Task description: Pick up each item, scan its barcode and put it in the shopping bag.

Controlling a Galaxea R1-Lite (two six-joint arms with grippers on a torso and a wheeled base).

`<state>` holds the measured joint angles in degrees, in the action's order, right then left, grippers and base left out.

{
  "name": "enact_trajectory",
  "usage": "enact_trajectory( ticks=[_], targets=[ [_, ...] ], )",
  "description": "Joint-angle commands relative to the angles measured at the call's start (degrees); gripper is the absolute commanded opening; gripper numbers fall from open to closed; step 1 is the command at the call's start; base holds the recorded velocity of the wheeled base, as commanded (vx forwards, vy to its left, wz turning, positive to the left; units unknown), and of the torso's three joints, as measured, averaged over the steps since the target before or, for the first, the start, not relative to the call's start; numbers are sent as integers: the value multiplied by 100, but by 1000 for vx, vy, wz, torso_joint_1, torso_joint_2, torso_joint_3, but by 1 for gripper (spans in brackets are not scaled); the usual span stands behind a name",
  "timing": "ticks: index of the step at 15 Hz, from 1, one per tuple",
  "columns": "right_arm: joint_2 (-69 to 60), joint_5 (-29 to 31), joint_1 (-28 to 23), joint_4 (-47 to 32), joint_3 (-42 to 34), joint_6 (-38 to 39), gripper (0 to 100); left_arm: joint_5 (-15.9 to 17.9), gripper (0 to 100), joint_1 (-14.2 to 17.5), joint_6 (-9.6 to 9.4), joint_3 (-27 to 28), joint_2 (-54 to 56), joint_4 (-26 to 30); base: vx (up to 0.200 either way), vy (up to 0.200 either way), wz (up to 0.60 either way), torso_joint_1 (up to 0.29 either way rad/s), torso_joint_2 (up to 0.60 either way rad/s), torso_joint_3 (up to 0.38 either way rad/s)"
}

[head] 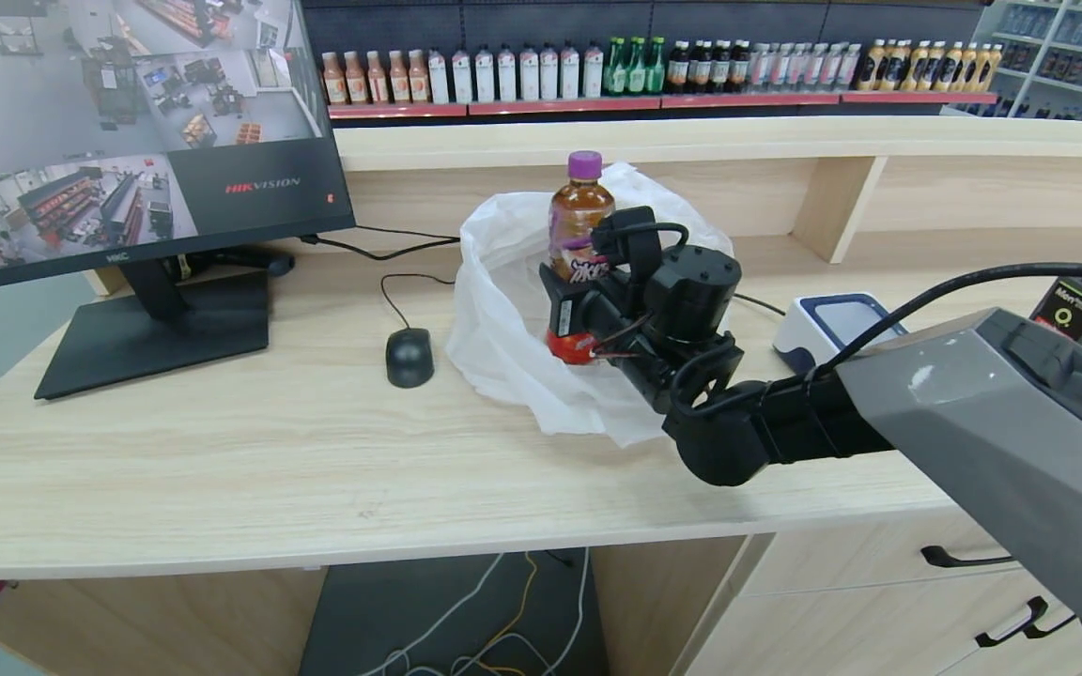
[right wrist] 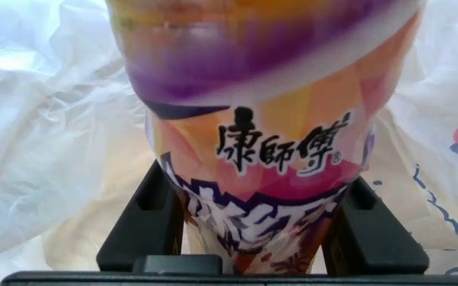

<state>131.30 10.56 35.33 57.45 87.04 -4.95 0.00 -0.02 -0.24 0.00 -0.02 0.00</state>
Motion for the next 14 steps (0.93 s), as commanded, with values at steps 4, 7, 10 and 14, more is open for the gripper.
enact_trajectory(
  ticks=[4,7,10,14],
  targets=[
    [-184,17,9,3,-29,214,100,0,100,-6,-2,0,2,0,0,0,0,0,0,0],
    [-395,8,9,11,-170,231,100,0,100,2,-2,0,2,0,0,0,0,0,0,0],
    [-703,17,88,108,-504,214,100,0,100,2,-2,0,2,0,0,0,0,0,0,0],
    [-1380,52,220,679,-1611,55,100,0,100,2,-2,0,2,0,0,0,0,0,0,0]
  ],
)
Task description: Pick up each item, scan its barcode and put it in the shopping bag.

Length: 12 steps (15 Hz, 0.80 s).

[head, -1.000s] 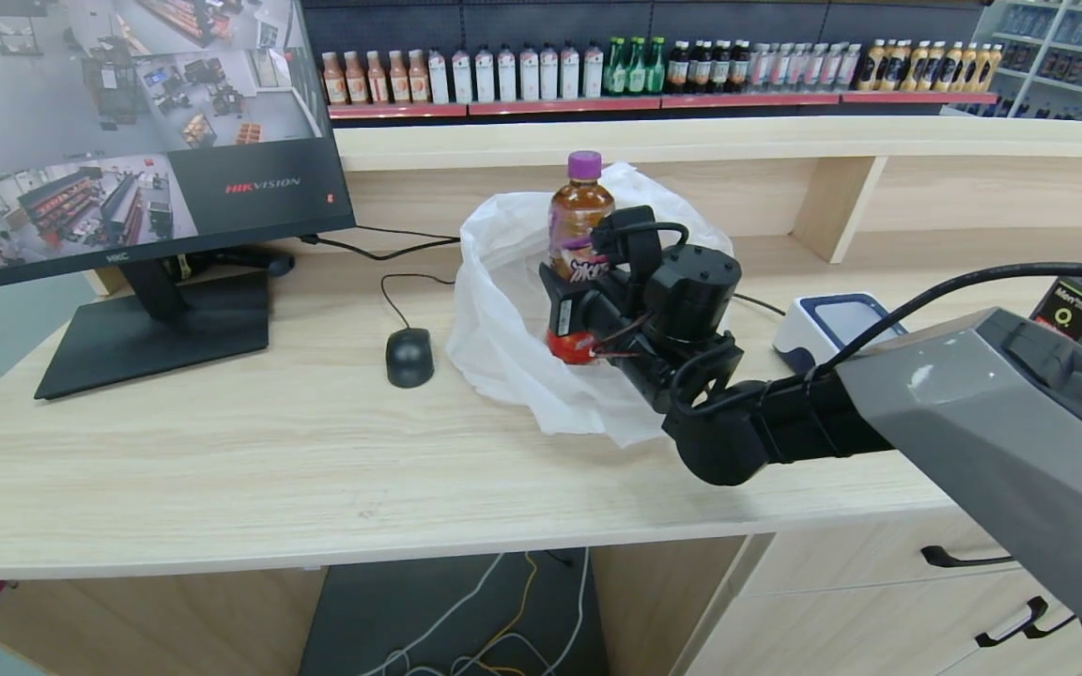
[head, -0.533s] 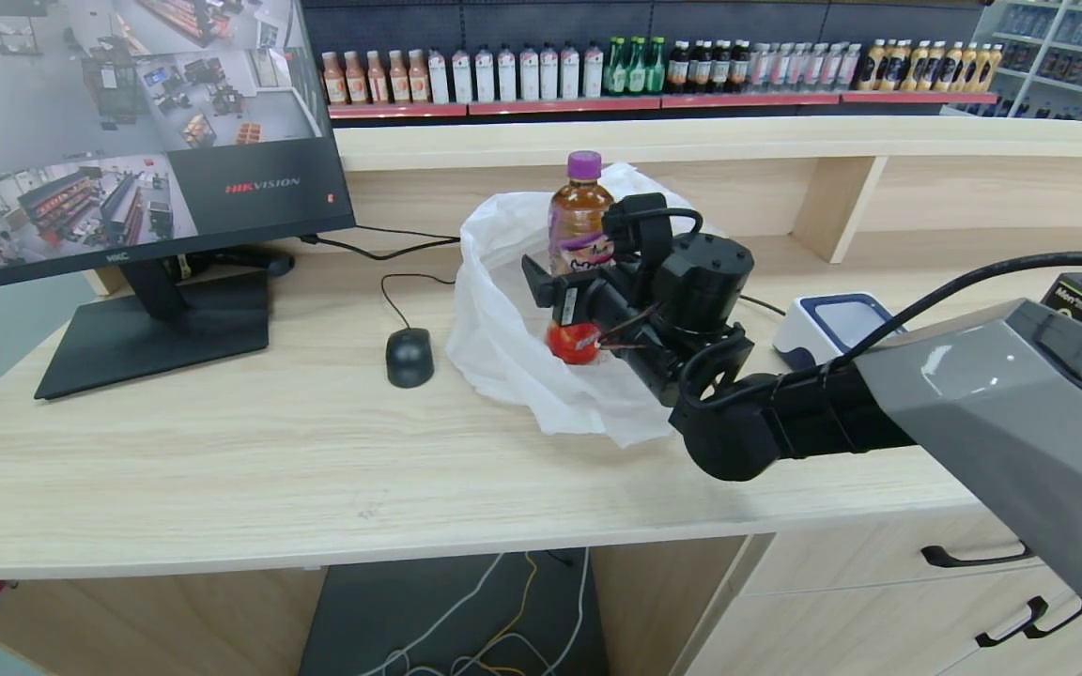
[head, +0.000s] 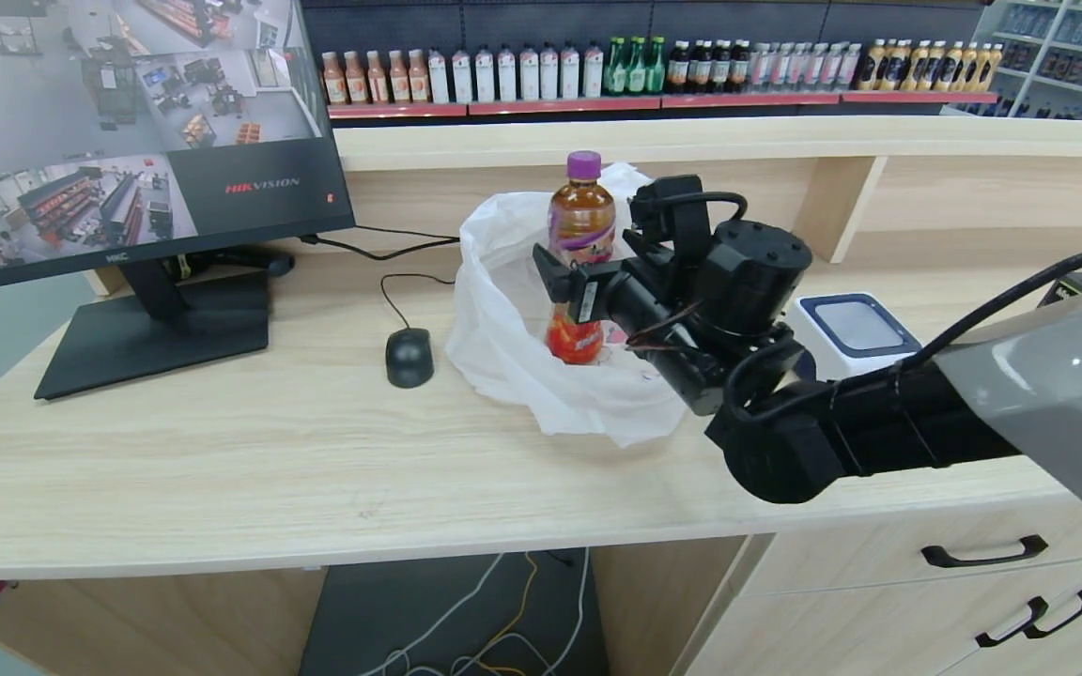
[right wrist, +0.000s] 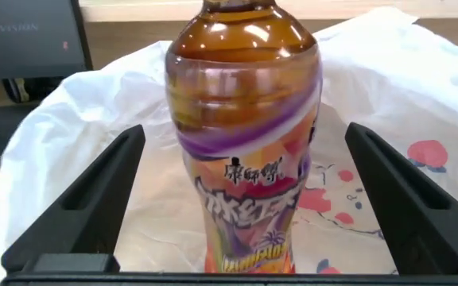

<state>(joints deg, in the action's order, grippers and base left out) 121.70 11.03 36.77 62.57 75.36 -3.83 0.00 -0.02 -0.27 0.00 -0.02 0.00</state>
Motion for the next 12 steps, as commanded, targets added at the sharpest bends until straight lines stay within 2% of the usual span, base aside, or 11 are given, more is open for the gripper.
enact_trajectory(
  ticks=[1,3,4,6,8,12],
  targets=[
    [-700,57,76,422,-1006,-101,100,0,100,2,0,0,2,0,0,0,0,0,0,0],
    [-1184,259,103,853,-1841,-101,100,0,100,2,0,0,2,0,0,0,0,0,0,0],
    [-1236,268,111,906,-1938,-101,100,0,100,2,0,0,2,0,0,0,0,0,0,0],
    [-1737,356,401,1705,-3256,-118,100,0,100,2,0,0,2,0,0,0,0,0,0,0],
    [-1799,452,507,2540,-4126,-197,100,0,100,2,0,0,2,0,0,0,0,0,0,0],
    [-2089,461,498,2743,-4794,-241,100,0,100,-6,-17,0,2,0,0,0,0,0,0,0]
  ],
)
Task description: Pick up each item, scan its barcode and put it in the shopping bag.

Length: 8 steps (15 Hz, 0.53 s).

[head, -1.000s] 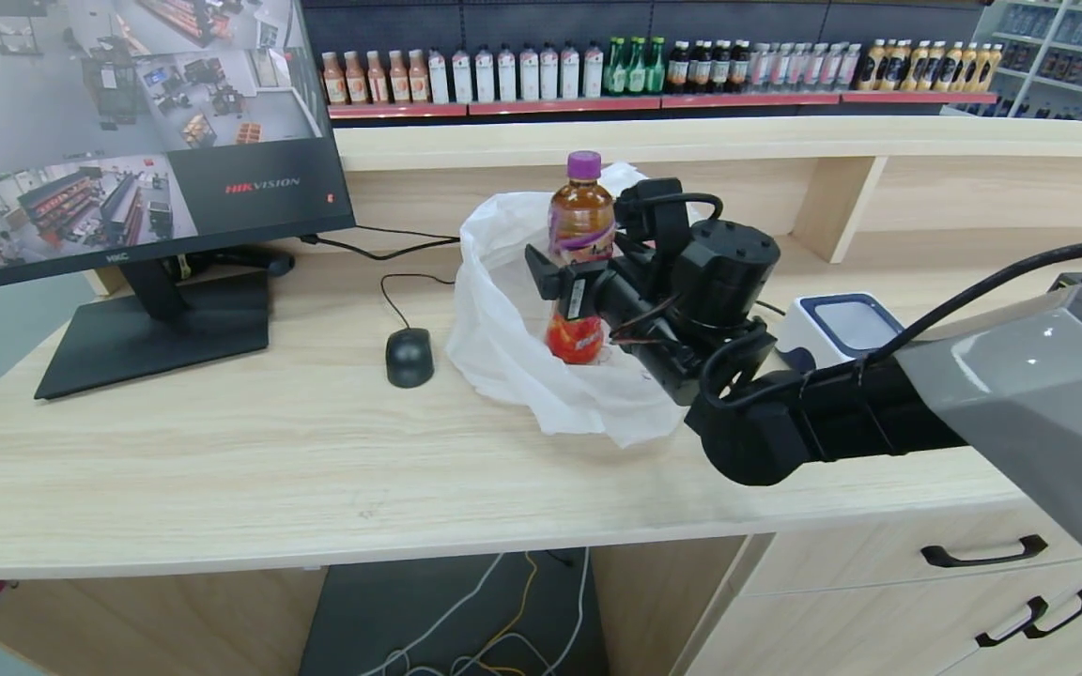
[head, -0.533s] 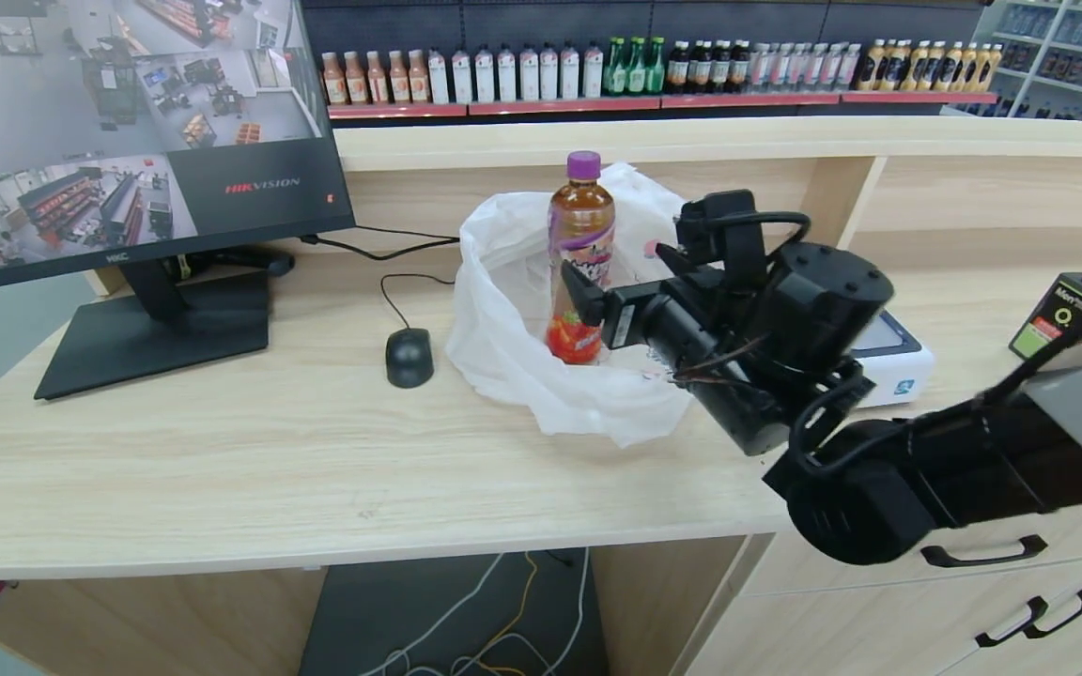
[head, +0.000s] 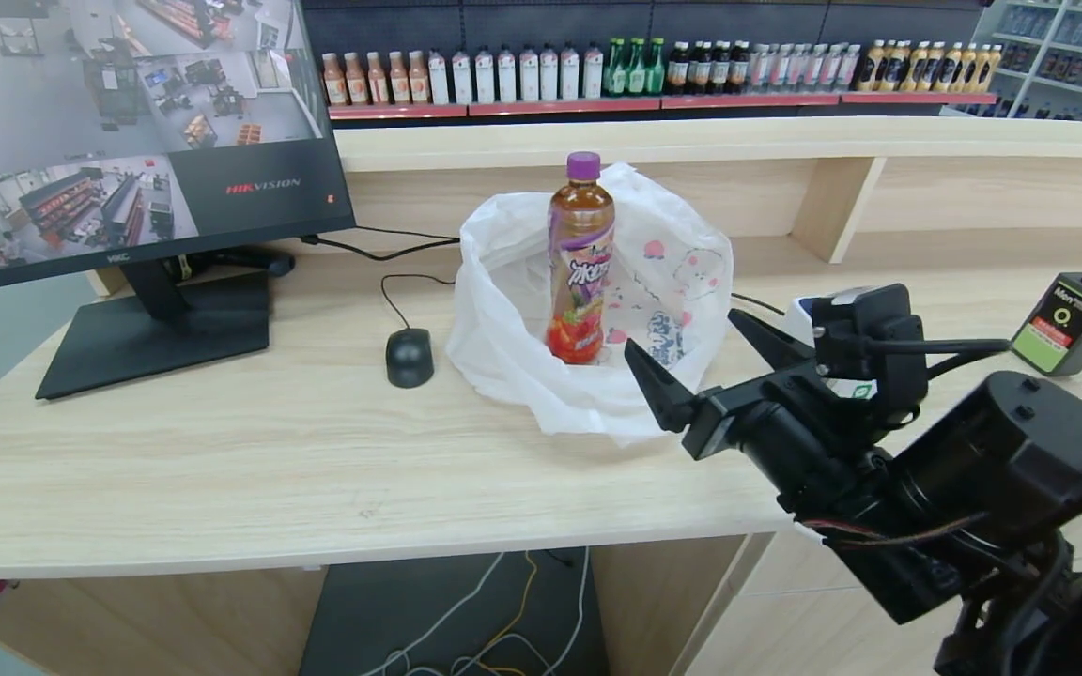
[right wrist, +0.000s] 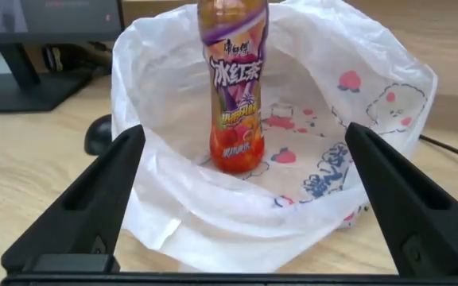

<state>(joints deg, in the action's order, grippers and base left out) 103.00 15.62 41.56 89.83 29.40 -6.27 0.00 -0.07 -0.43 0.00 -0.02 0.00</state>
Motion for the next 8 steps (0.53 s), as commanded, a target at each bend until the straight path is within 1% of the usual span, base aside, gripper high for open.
enact_trajectory(
  ticks=[1,3,4,6,7,8],
  targets=[
    [-228,20,-42,17,-128,38,100,0,100,-1,-1,0,2,0,0,0,0,0,0,0],
    [-219,20,-86,17,-207,64,100,0,100,7,25,0,2,0,0,0,0,0,0,0],
    [-307,20,-86,17,-312,64,100,0,100,-1,8,0,2,0,0,0,0,0,0,0],
    [-377,20,-86,17,-726,328,100,0,100,7,25,0,2,0,-200,0,0,5,7,2],
    [-500,20,-86,17,-1077,416,100,0,100,7,34,0,2,0,-200,0,0,12,7,-2],
    [-544,20,-86,17,-1270,424,100,0,100,-1,34,0,2,0,-200,0,0,7,2,2]
  ],
)
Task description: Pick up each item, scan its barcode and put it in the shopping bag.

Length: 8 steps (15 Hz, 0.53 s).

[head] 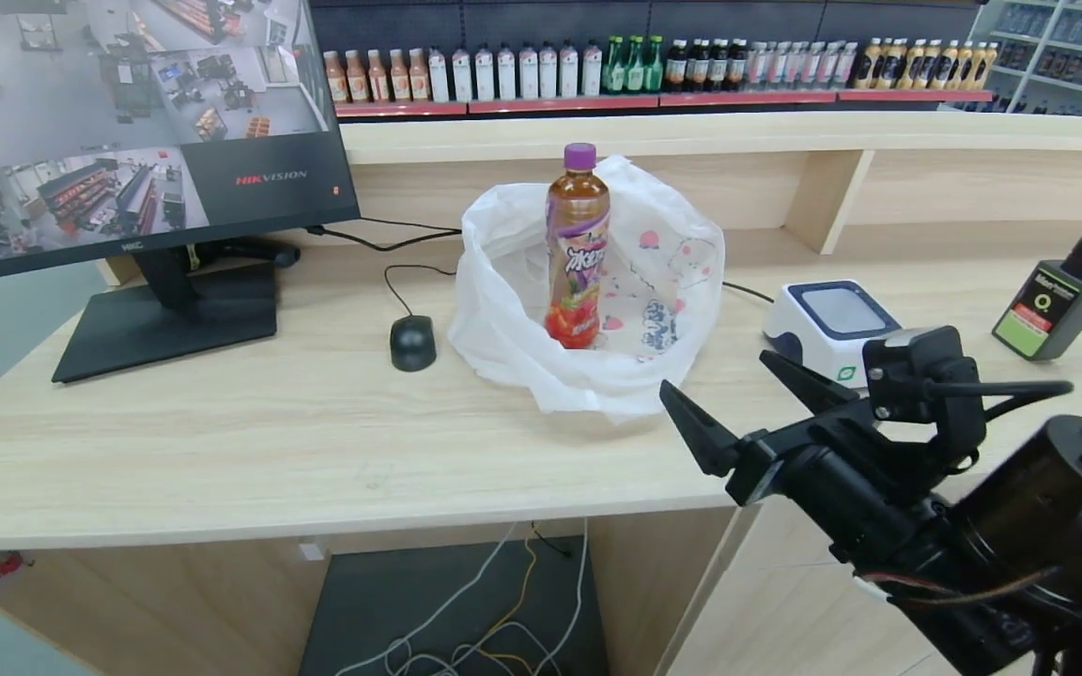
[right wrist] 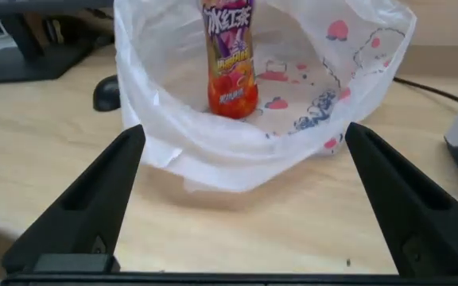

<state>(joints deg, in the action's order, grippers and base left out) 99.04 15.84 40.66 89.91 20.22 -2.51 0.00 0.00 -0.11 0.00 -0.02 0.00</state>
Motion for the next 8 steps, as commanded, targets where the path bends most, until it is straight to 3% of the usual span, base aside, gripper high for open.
enact_trajectory(
  ticks=[1,3,5,8],
  targets=[
    [-209,-2,4,9,-388,49,100,0,100,-9,-15,0,2,0,-200,0,0,-17,-2,12],
    [-324,-2,-31,9,-238,75,100,0,100,-9,-24,0,2,0,-200,0,0,-12,-2,7],
    [-368,-2,-365,9,-168,190,100,0,100,-9,-94,0,2,0,0,0,0,0,0,0],
    [-517,-10,-383,9,-194,190,100,9,100,-9,-191,0,2,9,0,0,0,0,0,0]
  ],
)
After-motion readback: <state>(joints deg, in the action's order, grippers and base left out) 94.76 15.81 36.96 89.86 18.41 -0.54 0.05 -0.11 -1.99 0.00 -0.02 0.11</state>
